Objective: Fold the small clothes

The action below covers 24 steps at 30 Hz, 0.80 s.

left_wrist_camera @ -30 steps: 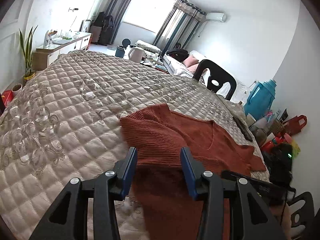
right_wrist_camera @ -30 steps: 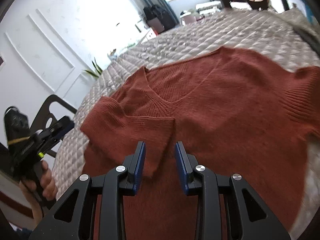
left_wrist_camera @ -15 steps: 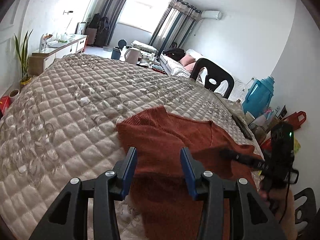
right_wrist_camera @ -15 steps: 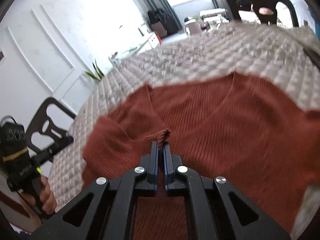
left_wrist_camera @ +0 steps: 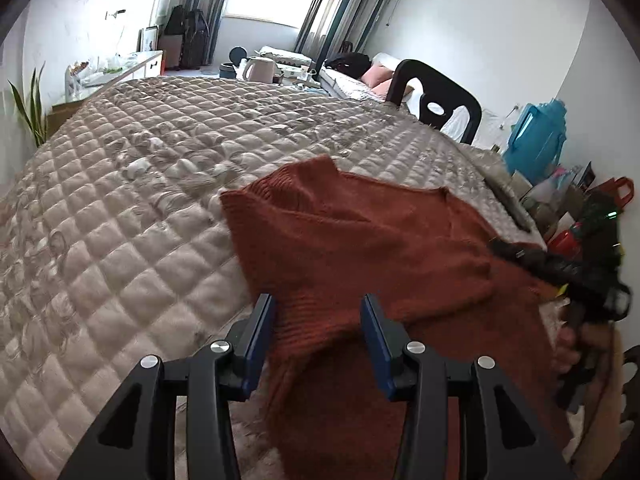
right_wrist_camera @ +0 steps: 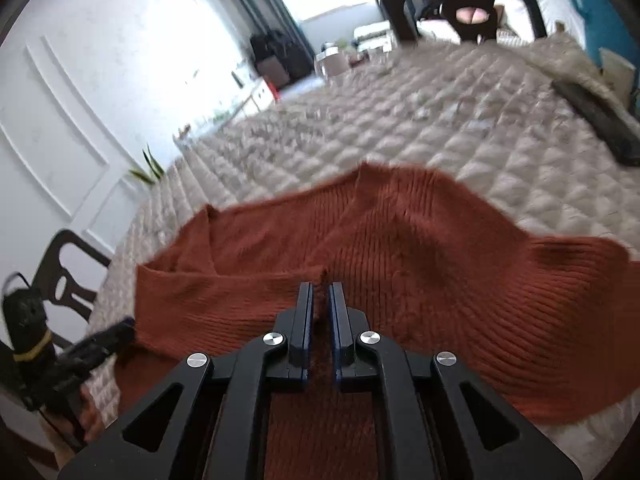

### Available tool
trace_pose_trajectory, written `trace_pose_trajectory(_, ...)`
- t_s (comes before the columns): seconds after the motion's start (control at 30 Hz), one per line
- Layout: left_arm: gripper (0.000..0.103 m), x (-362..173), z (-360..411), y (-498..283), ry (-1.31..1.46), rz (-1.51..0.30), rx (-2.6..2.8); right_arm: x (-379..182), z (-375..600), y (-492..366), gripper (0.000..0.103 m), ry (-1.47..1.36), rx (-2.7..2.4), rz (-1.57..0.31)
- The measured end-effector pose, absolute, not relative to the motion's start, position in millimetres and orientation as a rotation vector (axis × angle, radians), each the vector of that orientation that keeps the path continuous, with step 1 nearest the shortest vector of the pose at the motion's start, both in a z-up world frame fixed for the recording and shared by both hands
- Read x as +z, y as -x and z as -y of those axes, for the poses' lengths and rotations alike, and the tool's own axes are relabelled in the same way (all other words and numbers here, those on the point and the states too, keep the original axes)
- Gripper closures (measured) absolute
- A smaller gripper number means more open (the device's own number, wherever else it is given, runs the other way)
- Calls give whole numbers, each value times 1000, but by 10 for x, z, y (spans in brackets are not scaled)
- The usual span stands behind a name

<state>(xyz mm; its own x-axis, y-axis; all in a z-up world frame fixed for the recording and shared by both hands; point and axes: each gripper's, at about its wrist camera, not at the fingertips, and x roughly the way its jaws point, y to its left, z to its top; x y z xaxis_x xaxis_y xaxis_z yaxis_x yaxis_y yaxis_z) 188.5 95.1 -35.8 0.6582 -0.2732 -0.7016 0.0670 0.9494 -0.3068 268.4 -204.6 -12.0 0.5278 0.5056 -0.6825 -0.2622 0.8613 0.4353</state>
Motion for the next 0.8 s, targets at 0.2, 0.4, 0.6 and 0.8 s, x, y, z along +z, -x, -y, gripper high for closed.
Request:
trace_pose_trajectory(0.2,69,-441,-940,-1848,206,-857,-129,-239,1842,-2597,96,-225,531,-942)
trace_pose_trajectory(0.4,82,-343,-1064,-1730,241,-829,-100,-198,1903,-2551,96,-230,526,-937)
trace_pose_trajectory(0.6,82,-10,-1031,-1872,272,-750,-125,-70,1877,-2680,96,-245,518,-902)
trace_pose_trajectory(0.8,82,-313,-888,-2320,208,-864,-71,-139,1766,-2811,96,-263,493,-915)
